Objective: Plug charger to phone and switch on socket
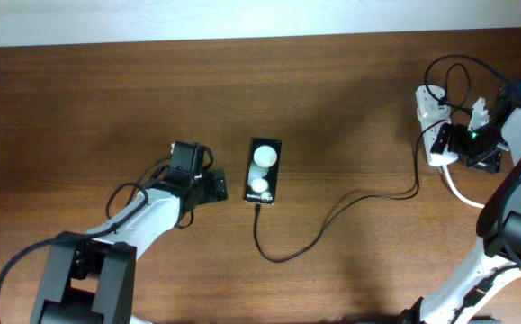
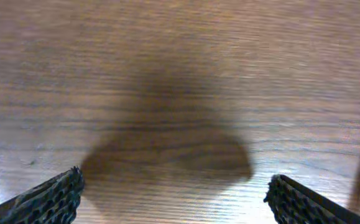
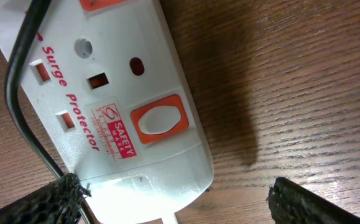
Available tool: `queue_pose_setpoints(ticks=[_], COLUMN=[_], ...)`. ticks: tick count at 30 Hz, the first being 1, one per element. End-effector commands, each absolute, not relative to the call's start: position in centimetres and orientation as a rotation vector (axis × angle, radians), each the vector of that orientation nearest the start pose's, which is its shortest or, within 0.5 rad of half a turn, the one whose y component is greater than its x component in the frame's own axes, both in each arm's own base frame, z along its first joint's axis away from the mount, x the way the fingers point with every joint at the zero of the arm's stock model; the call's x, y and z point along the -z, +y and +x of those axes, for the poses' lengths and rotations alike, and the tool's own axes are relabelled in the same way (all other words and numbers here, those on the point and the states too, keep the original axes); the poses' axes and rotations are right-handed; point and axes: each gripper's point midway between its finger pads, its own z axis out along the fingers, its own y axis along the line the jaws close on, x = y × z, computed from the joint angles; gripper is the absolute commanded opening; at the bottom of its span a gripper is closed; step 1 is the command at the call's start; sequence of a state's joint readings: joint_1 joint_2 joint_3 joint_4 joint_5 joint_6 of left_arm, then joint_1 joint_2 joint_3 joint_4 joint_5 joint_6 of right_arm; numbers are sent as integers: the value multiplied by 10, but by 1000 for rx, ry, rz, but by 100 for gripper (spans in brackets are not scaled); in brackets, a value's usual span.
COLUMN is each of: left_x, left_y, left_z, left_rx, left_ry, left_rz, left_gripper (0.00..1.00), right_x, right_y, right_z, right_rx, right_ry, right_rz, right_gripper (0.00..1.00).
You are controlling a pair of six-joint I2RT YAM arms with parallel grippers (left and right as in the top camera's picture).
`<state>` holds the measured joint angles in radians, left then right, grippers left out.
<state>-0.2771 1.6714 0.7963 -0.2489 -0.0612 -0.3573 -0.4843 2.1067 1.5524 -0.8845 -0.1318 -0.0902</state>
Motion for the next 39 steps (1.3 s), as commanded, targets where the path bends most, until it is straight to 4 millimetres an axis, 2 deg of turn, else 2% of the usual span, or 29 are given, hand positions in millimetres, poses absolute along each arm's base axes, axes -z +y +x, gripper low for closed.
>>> queue_pose_setpoints(ticks=[1, 3, 8, 10, 13, 20, 27, 31, 35, 38, 39], left_x=[-10, -18, -15, -22, -17, -27, -17, -7, -11, -16, -24], left_y=[-99, -99, -94, -85, -71, -61, -45, -38, -34, -29, -29], left_z=[337, 336, 324, 320, 306, 285, 258, 242, 227, 227, 230], left_rx=[190, 184, 221, 220, 218, 215, 156, 119, 110, 80, 76], left_ry=[2686, 2640, 2487, 2437, 2384, 2226, 2204, 2276, 2292, 2272, 2234], left_rz=[69, 128, 118, 88, 46, 30, -2, -10, -22, -33, -24], left_gripper=[99, 99, 99, 99, 99, 99, 99, 99, 99, 99, 99], right_x=[-11, -11, -11, -11, -11, -11, -11, -11, -11, -11, -11], right_y=[-184, -184, -184, -184, -184, -184, -184, -184, -184, -184, -184], right_z=[384, 384, 384, 384, 384, 384, 384, 384, 384, 384, 384], right_rx=[-88, -88, -88, -88, -88, -88, -88, -88, -88, -88, -88], right_ry=[2950, 2950, 2950, 2950, 2950, 2950, 2950, 2950, 2949, 2950, 2950], right_rz=[564, 564, 564, 564, 564, 564, 564, 565, 564, 565, 564], right_gripper=[99, 99, 99, 99, 99, 99, 99, 99, 99, 99, 99])
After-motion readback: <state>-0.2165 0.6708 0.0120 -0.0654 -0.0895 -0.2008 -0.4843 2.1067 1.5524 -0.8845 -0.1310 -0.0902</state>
